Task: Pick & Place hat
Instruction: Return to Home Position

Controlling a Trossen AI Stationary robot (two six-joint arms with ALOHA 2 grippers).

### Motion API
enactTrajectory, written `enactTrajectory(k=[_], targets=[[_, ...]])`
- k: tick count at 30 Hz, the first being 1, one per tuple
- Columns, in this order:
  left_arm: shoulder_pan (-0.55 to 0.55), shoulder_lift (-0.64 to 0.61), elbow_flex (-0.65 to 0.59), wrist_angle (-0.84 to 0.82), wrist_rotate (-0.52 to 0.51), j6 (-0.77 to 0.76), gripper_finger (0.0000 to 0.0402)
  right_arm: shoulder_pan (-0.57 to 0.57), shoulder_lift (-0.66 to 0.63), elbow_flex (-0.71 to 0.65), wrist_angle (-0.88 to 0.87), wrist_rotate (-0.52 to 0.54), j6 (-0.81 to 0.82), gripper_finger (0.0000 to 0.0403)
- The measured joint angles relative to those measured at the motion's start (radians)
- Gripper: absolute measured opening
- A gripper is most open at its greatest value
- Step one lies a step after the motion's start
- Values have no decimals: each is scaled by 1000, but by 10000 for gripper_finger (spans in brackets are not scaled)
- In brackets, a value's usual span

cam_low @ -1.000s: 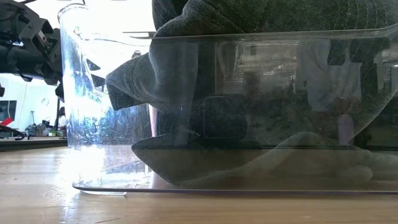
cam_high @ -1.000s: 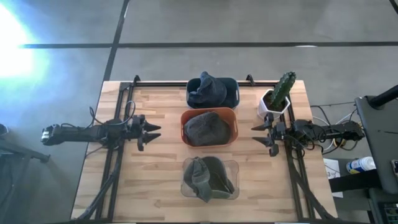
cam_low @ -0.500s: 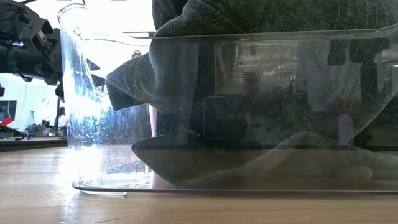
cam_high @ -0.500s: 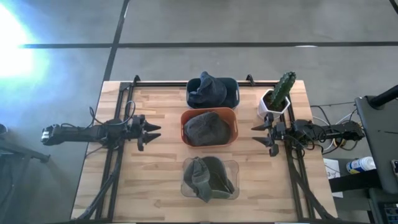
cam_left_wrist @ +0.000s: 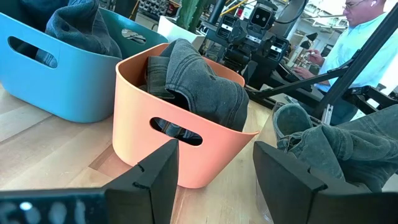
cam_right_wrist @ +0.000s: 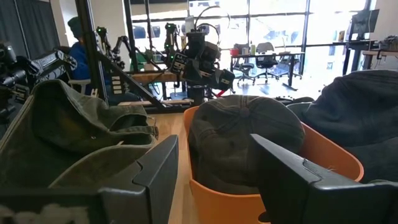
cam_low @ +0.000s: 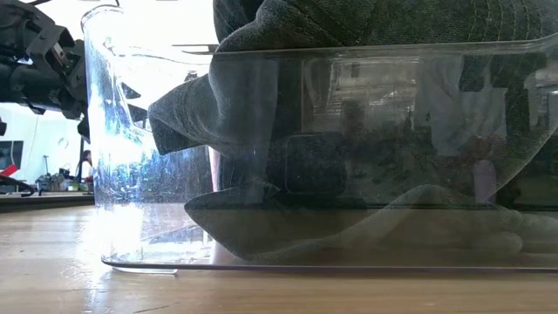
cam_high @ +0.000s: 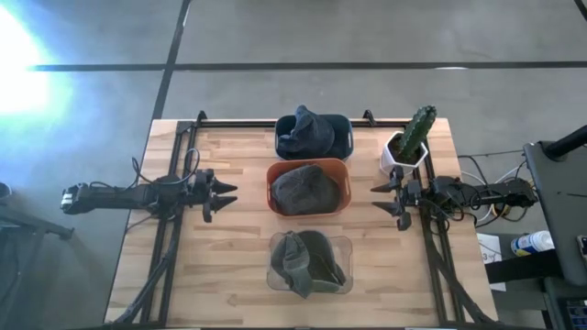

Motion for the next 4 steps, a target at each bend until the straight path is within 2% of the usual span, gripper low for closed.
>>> enactTrajectory(k=[4], targets=[[0,0,0,0,0,0,200,0,0,0,0,0,0,189]])
